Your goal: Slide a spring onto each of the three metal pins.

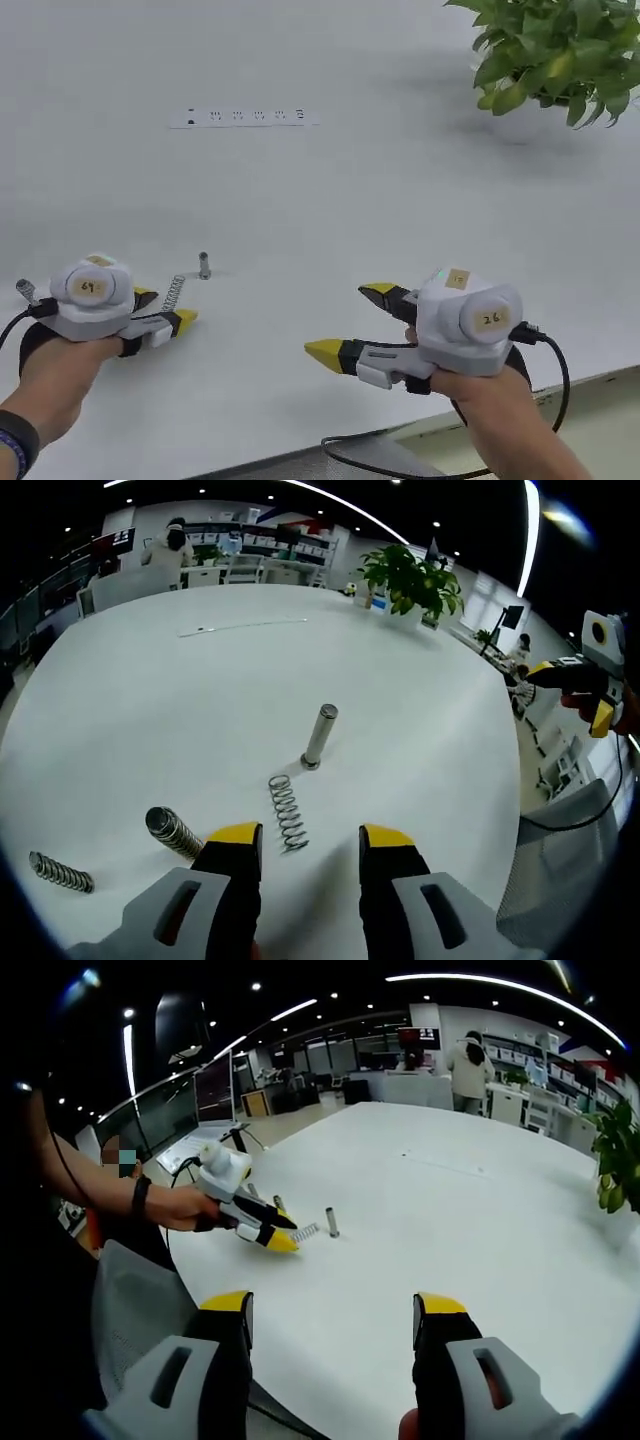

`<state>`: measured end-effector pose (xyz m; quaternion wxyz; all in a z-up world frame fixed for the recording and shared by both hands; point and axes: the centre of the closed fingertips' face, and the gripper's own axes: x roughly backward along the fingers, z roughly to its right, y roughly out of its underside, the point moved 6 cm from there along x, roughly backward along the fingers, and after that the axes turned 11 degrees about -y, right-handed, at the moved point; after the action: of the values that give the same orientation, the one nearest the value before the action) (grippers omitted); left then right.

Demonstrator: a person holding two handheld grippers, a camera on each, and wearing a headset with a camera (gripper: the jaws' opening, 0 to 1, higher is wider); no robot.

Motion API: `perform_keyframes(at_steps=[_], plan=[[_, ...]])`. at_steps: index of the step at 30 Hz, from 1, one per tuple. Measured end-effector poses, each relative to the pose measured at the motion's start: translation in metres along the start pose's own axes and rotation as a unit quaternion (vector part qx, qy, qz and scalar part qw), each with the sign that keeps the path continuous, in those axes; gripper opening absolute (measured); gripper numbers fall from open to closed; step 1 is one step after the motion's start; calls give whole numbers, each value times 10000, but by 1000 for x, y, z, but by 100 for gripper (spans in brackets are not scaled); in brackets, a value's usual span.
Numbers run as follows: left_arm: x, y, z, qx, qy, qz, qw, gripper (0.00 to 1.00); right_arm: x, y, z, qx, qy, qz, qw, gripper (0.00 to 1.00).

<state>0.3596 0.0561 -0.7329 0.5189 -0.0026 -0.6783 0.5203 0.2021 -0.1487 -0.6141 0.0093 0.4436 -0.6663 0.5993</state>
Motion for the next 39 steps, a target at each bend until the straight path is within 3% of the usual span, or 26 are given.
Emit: perform_keyframes(at_steps=[7,11,16,27,39], plan=[[-8,1,-1,-66,-205,-56,9998,19,-2,-1,0,-1,-29,-39,10000,64],[-9,7,-6,-407,-484,-153,9979,3,-3,-2,-2,52,-58,-52,10000,64],[-9,8,-1,-745,-380,-163,9964,3,-4,-3,-2,90,-72,-43,9999,63],[12,4,-7,-752,-381,-34,9964,3,-7,-4,-7,122,-129,-32,9998,63],[49,4,-12,-695,-473,224,9962,3,-11,-2,-18,140,-237,-38,9996,63]])
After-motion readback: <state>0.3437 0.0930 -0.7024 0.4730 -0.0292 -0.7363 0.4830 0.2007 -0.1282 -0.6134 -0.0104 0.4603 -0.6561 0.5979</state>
